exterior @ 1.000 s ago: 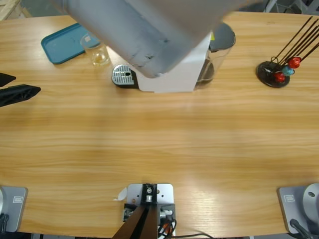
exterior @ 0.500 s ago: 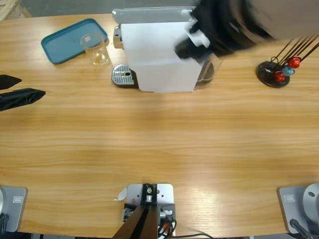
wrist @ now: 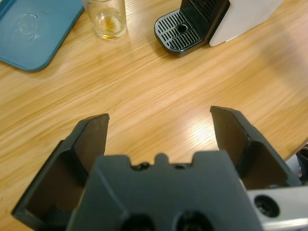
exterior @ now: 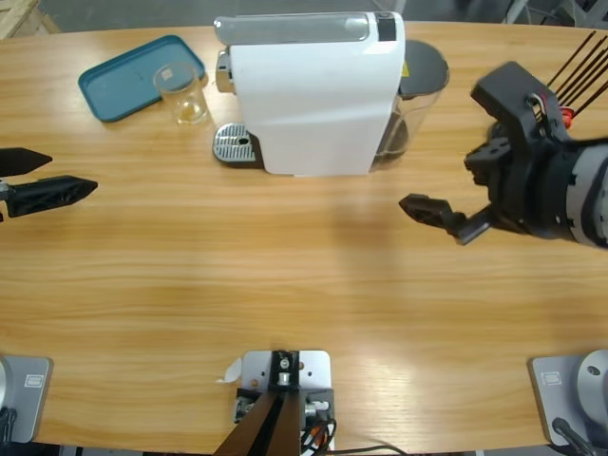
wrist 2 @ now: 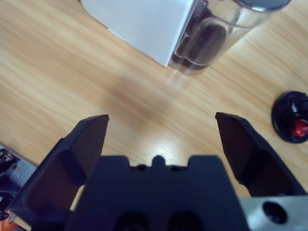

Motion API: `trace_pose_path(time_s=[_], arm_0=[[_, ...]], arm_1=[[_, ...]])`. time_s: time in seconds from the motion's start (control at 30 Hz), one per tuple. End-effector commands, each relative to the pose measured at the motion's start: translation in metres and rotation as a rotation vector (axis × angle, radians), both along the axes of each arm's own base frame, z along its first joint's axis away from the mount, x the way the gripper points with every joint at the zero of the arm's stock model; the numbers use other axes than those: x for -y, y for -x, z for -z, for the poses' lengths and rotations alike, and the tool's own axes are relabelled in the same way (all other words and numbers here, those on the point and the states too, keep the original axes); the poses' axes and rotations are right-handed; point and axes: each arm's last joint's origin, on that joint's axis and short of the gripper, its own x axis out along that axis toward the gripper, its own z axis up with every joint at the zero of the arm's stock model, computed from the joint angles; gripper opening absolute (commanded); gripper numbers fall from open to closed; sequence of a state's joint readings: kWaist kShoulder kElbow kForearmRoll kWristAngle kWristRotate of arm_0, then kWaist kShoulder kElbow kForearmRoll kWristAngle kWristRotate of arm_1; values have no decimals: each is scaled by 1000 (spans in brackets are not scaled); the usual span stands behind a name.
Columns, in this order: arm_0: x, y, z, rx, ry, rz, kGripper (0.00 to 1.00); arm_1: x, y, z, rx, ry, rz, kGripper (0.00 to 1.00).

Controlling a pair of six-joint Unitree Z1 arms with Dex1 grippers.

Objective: Pour coffee

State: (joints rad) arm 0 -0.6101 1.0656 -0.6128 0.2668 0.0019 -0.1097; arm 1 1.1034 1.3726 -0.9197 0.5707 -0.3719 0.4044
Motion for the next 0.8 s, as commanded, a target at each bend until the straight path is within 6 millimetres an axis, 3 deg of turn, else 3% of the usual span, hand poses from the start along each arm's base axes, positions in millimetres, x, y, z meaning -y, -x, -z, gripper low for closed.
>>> trace_pose_path(time_s=[0.03,0.43,0.7,0.8], arm_0=[[3,2,8,-36,5,66,991],[5,7,-1,-48,71,139,987],[4,9,-3,-47,88,148,977],[-7,8,-13,-23,132,96,977]], arm_1=[[35,8,13,-29,-48,40,996],[32,7,21,-45,-31,-6,991],[49,-5,18,-24,-31,101,982],[49,-4,18,-31,-31,93,982]])
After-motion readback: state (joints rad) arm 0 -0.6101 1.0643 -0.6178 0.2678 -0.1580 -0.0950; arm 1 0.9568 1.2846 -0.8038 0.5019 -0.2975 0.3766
